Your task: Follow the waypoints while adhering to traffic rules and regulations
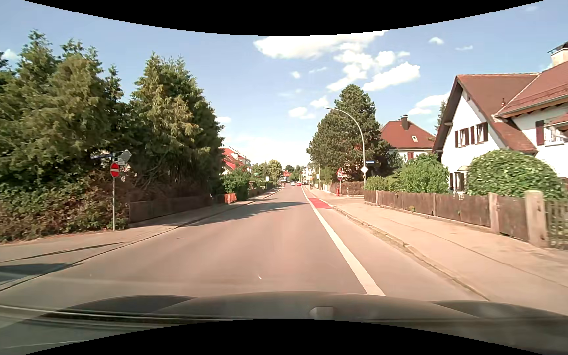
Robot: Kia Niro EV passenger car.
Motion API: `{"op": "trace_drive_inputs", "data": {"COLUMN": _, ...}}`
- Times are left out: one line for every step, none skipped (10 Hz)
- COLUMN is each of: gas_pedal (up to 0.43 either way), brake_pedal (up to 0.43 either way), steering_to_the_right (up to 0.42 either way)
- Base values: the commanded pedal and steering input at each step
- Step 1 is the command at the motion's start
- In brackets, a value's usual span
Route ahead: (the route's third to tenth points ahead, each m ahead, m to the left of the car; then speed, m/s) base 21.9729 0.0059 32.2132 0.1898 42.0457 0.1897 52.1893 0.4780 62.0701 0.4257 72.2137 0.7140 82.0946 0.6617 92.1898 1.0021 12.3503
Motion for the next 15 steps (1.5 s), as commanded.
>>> {"op": "trace_drive_inputs", "data": {"gas_pedal": 0.020, "brake_pedal": 0.006, "steering_to_the_right": -0.010}}
{"op": "trace_drive_inputs", "data": {"gas_pedal": 0.020, "brake_pedal": 0.006, "steering_to_the_right": -0.010}}
{"op": "trace_drive_inputs", "data": {"gas_pedal": 0.020, "brake_pedal": 0.006, "steering_to_the_right": -0.008}}
{"op": "trace_drive_inputs", "data": {"gas_pedal": 0.020, "brake_pedal": 0.006, "steering_to_the_right": -0.007}}
{"op": "trace_drive_inputs", "data": {"gas_pedal": 0.020, "brake_pedal": 0.006, "steering_to_the_right": -0.007}}
{"op": "trace_drive_inputs", "data": {"gas_pedal": 0.020, "brake_pedal": 0.006, "steering_to_the_right": -0.005}}
{"op": "trace_drive_inputs", "data": {"gas_pedal": 0.020, "brake_pedal": 0.006, "steering_to_the_right": -0.005}}
{"op": "trace_drive_inputs", "data": {"gas_pedal": 0.020, "brake_pedal": 0.006, "steering_to_the_right": -0.004}}
{"op": "trace_drive_inputs", "data": {"gas_pedal": 0.020, "brake_pedal": 0.006, "steering_to_the_right": -0.003}}
{"op": "trace_drive_inputs", "data": {"gas_pedal": 0.020, "brake_pedal": 0.006, "steering_to_the_right": -0.001}}
{"op": "trace_drive_inputs", "data": {"gas_pedal": 0.020, "brake_pedal": 0.006, "steering_to_the_right": -0.001}}
{"op": "trace_drive_inputs", "data": {"gas_pedal": 0.020, "brake_pedal": 0.006, "steering_to_the_right": -0.001}}
{"op": "trace_drive_inputs", "data": {"gas_pedal": 0.039, "brake_pedal": 0.006, "steering_to_the_right": -0.001}}
{"op": "trace_drive_inputs", "data": {"gas_pedal": 0.047, "brake_pedal": 0.006, "steering_to_the_right": -0.001}}
{"op": "trace_drive_inputs", "data": {"gas_pedal": 0.059, "brake_pedal": 0.006, "steering_to_the_right": 0.000}}
